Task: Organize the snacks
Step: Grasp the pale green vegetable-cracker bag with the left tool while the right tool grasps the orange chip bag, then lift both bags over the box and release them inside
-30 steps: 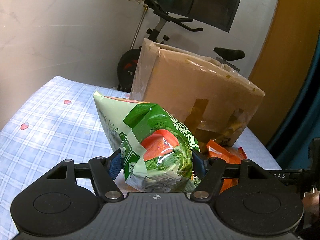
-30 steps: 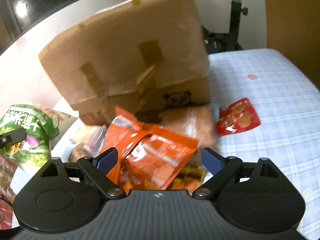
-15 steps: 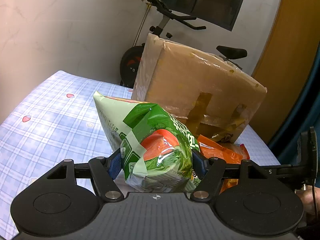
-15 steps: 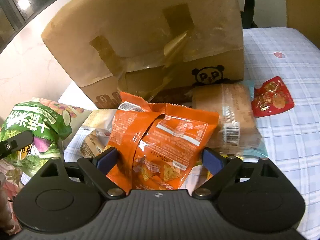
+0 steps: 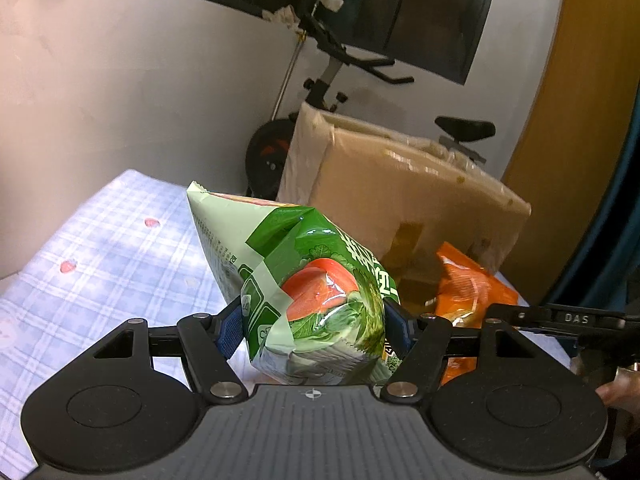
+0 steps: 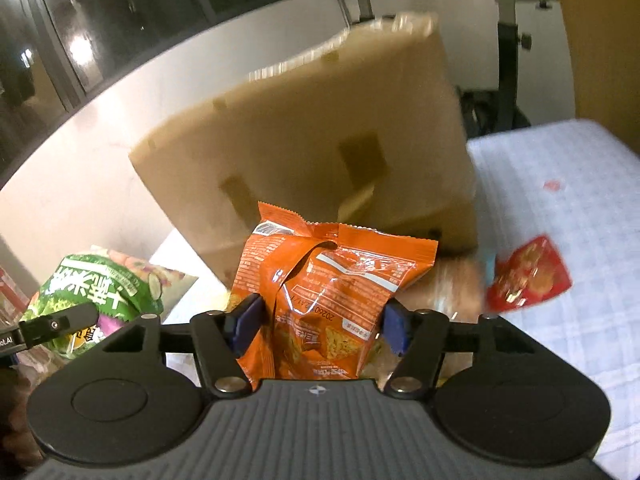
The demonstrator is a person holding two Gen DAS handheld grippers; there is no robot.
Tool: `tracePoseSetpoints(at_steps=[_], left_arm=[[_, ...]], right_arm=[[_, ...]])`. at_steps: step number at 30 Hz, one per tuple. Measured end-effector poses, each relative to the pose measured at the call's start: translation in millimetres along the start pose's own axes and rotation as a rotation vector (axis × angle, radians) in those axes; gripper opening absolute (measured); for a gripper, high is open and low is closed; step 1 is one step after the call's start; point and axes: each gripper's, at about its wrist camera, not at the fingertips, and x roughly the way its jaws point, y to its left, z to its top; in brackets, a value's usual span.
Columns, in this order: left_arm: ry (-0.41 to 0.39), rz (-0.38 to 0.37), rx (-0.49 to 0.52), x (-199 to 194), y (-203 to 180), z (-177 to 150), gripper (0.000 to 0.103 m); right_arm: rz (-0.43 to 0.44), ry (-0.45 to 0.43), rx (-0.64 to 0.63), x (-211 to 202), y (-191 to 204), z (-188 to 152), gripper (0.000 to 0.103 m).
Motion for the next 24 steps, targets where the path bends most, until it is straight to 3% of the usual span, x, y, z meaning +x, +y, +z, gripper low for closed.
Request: tracePoseSetpoints(at_steps=[13,24], left_arm=[[-0.202,-0.005,0.030,-51,-9,53,0.072],[-0.350,-0.056,0.163,-60,-44,109,0.072]], right_arm=[[0.030,-0.185,-0.078,-51,17,39,0.064],[0.093,-0.341,-0.157,-79,36,86,0.064]])
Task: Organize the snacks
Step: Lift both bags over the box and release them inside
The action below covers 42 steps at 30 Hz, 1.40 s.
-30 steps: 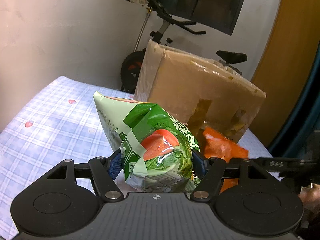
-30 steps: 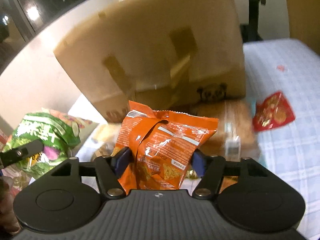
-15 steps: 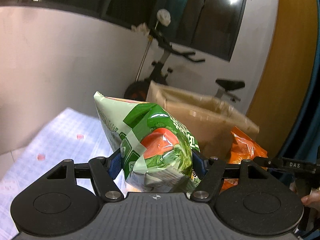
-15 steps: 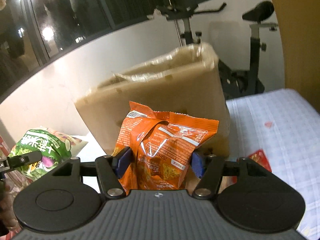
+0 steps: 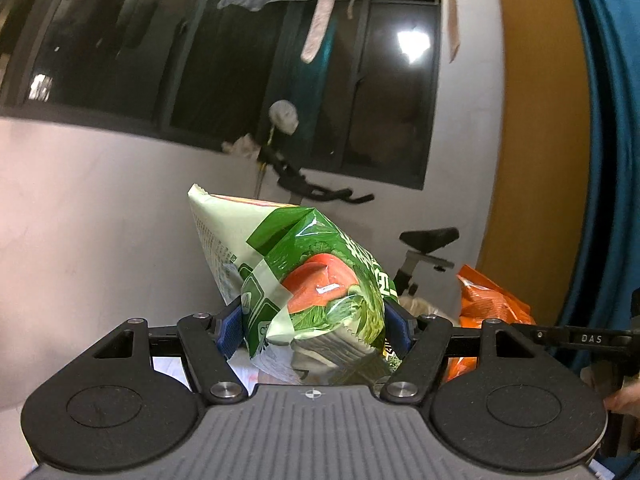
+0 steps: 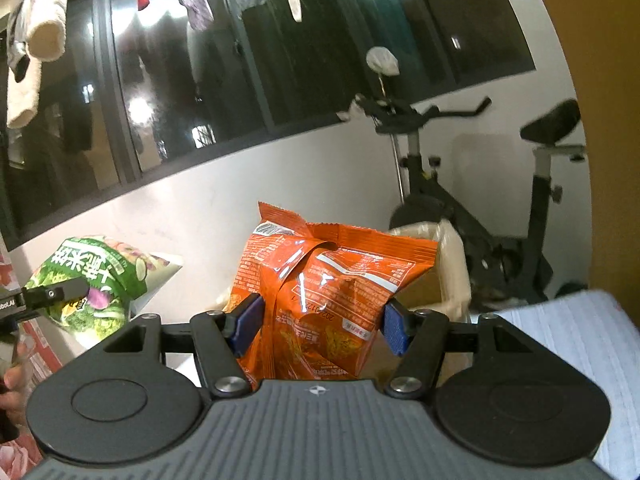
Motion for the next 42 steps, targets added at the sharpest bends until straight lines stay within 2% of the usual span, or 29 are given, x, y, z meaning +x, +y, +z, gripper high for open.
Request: tracePoseSetpoints(at_steps=[6,11,12,16,22,28,33,38,40,42], left_arm=[[-0.038,-0.031,0.075,40,-20,21,0.072],[-0.031,-0.011,0.155,92,-41,33,0.072],[-0.028,-0.007,0.172,92,-42,30,0.072],[0.018,0.001,0.256,127,-59,24,0.072],[0.120,0.006,0.338,170,-68,-1,0.072],[0.221,0.019,0.376,187,-57,-17,0.073],[0.292,0.039,0.390,184,-48,-28,0.073],[0.315,0.047,0.356,191,-28,-17,0.073],[0.323,0.039,0.330,194,-24,-12,0.077],[0.315,0.038,0.316,189,-23,-11,0.087]], right_arm=[[-0.010,-0.048,-0.081,18,-1,25,0.064],[-0.039,-0.082,-0.132,45,-4,47,0.064],[-0.050,-0.086,-0.149,52,-4,49,0.064],[-0.117,-0.082,-0.228,83,-5,55,0.064],[-0.185,0.009,-0.319,125,-4,41,0.064],[-0.211,0.081,-0.361,145,-6,19,0.064],[-0.213,0.126,-0.361,155,-8,9,0.064],[-0.214,0.153,-0.357,160,-9,3,0.064],[-0.213,0.166,-0.351,161,-9,2,0.065],[-0.214,0.177,-0.351,163,-9,0,0.065]])
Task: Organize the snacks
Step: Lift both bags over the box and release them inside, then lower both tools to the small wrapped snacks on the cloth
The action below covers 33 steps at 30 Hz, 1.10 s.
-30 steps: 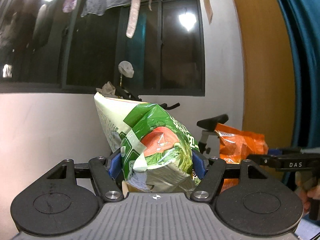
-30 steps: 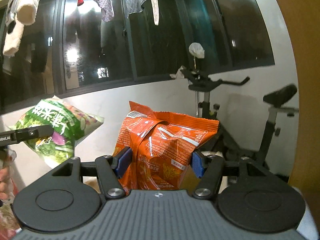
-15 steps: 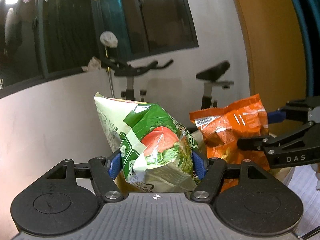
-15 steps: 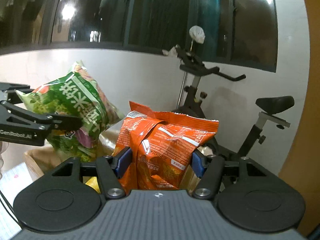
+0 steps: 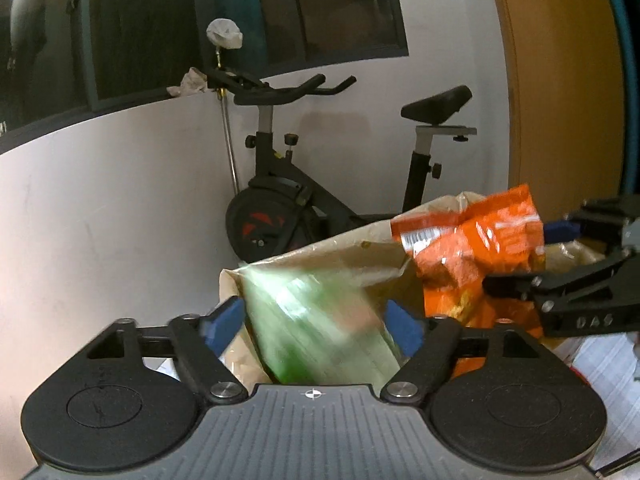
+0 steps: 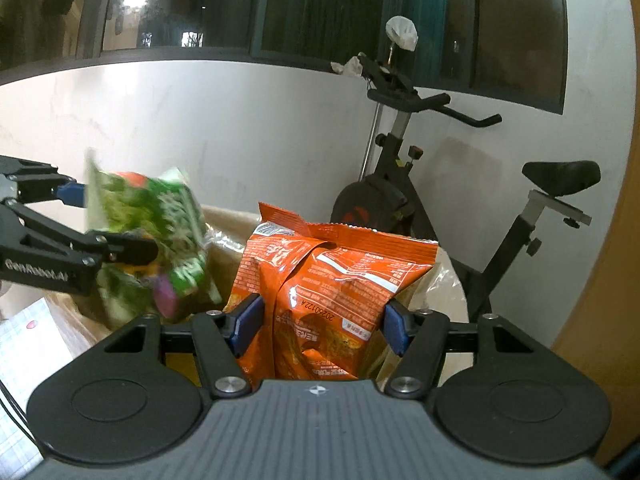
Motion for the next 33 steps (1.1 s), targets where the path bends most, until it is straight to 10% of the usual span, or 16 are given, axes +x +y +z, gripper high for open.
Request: tracePoseSetpoints(at_steps=[21,33], left_arm=[[-0.057,-0.019,-0.182,-71,43,-18,0.087],[0.068,-0.041,-0.194,-92,25,-90,0.084]], right_arm=[[0.079,-0.044,0.176,-59,-19,-5,0.077],[0.115,-0.041,0.224,-114,-16,-48,0.077]])
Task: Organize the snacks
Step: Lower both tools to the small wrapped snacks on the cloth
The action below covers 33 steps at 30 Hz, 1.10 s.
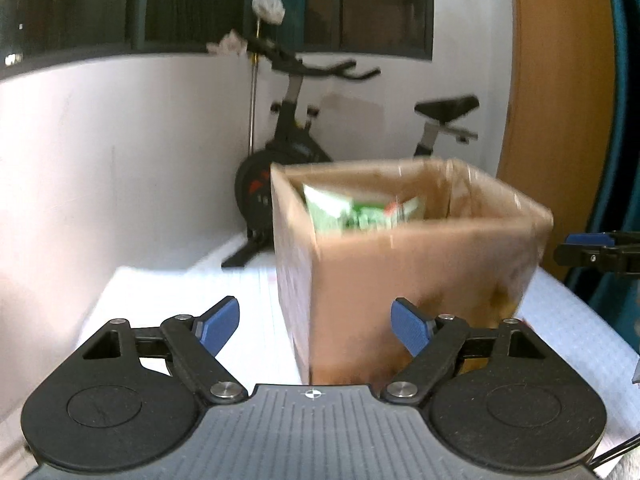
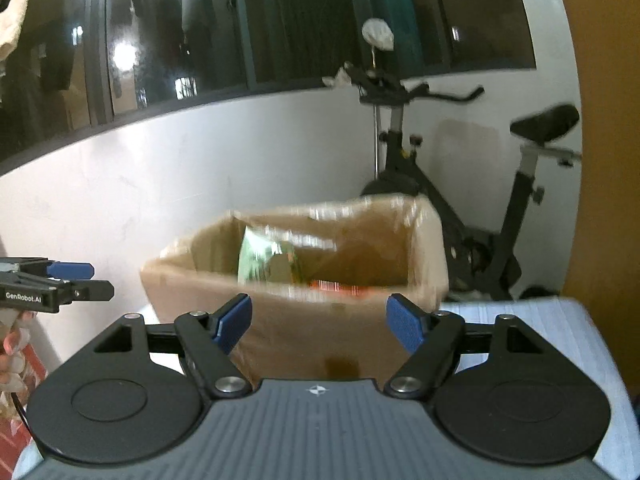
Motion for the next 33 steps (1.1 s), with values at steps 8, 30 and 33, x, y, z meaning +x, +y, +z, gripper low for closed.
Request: tracePoseSetpoints(at_steps=[8,30,33], left_arm=[[0.123,-0.030,-0.119,17,-9,-48,0.081],[0.258,-0.027,-0.206,26,-26,-105,0.081],[0.265,-0.030,-0.213,27,-26,-106,0.081]], right_arm=[[-0.036,0.183,0.052,0,-15,-61,0.077],[-0.003,0.684,-0.112,-17,-7,-169,0.063],[-0.012,0.688,-0.165,-18,-2,-167,0.047]])
